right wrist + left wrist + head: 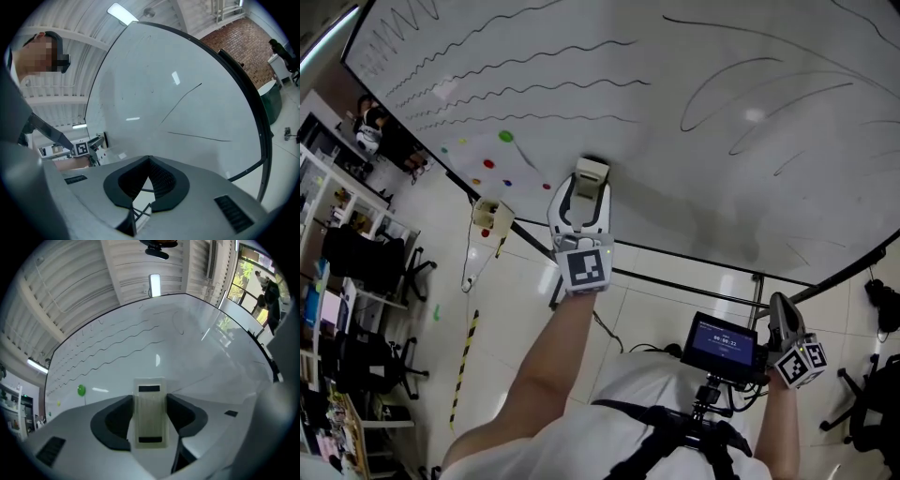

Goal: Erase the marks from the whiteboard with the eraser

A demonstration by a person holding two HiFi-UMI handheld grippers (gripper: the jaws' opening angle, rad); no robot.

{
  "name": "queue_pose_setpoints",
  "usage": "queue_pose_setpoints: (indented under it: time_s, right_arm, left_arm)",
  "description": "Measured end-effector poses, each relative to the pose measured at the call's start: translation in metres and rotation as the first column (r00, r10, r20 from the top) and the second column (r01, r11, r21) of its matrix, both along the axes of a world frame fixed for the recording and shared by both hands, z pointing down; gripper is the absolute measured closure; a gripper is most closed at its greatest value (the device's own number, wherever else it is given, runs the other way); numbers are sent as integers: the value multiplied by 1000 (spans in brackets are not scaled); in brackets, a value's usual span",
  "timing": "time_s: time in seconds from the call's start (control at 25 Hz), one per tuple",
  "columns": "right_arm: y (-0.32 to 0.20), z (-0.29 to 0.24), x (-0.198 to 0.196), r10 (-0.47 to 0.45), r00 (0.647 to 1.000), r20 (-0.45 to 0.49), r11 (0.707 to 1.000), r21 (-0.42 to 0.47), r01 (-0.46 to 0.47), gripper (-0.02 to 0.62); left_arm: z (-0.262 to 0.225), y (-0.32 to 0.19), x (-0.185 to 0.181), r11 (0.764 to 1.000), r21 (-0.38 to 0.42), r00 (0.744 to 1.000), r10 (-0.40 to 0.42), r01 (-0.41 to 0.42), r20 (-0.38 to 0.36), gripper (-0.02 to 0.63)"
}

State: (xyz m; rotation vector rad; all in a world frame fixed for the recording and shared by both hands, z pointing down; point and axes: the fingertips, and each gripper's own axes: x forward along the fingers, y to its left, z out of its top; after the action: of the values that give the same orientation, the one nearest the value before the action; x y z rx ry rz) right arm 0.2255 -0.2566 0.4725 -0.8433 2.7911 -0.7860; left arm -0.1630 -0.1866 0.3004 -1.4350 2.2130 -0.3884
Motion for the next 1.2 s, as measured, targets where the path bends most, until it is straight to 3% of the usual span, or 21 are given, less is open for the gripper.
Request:
queue_pose_setpoints:
  time_s: [0.2, 0.48, 0.96, 1.2]
  right_arm:
    - [1, -5, -11, 10, 1000, -14, 1000, 2, -10, 578]
    - [4, 6, -5, 46, 998, -44, 999, -25, -47, 578]
    - [-12, 13, -13, -25, 999, -45, 999, -32, 23, 577]
    - [-18, -1, 16, -64, 996, -67, 998, -19, 63, 578]
  left_arm:
    - [-12, 24, -60, 988, 116, 979, -77, 100, -188, 354]
    - [-8, 20, -65, 979, 163, 960, -74, 121, -268, 354]
    - [1, -22, 37, 987, 155, 971, 63, -27, -231, 356]
    - [16, -39, 108, 984, 100, 958, 169, -149, -232, 356]
